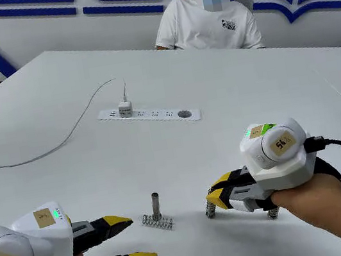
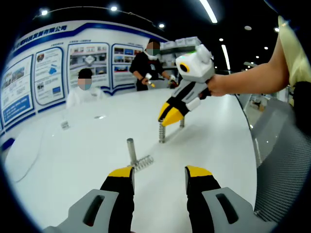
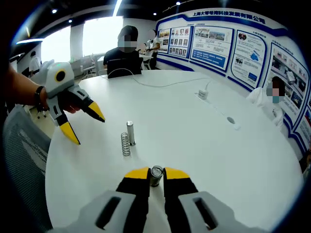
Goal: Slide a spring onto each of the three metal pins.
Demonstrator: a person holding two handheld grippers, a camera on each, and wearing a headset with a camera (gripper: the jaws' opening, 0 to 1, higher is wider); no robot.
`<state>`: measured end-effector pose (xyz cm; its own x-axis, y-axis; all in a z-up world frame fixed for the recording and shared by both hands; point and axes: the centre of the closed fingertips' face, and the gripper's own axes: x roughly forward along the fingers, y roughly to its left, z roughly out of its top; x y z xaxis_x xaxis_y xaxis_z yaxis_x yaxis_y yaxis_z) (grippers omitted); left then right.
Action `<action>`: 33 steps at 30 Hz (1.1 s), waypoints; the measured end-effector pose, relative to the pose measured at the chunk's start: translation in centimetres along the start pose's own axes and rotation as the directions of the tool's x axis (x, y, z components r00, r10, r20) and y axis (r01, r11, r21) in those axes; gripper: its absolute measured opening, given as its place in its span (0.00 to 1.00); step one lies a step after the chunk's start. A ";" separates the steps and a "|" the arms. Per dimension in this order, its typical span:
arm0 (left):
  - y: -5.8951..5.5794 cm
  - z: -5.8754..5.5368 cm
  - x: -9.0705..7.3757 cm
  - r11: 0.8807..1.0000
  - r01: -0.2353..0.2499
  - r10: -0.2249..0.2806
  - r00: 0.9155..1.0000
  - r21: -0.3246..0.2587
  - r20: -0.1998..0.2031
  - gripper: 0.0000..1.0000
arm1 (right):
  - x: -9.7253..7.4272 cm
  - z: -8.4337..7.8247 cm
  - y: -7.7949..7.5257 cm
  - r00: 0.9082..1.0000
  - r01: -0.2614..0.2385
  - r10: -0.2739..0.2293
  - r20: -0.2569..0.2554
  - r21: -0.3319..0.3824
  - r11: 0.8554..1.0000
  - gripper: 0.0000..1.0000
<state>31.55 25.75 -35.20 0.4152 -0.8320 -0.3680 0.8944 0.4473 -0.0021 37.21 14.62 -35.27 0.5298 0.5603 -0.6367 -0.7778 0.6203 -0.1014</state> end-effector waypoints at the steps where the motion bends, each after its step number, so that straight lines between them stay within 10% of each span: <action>1: 0.0 0.0 0.0 1.000 0.000 0.000 1.000 0.000 0.000 0.42 | 0.0 -0.1 0.0 1.000 0.000 0.000 -0.002 0.001 1.000 0.12; 33: 0.0 0.2 0.0 1.000 -0.001 0.001 1.000 0.001 0.007 0.42 | 0.0 -2.4 0.6 0.999 0.007 -0.006 -0.036 0.032 0.999 0.15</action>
<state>31.55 25.65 -35.01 0.4174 -0.8337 -0.3616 0.8940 0.4480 -0.0011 35.93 13.70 -37.14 0.5219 0.5363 -0.6633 -0.7627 0.6416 -0.0812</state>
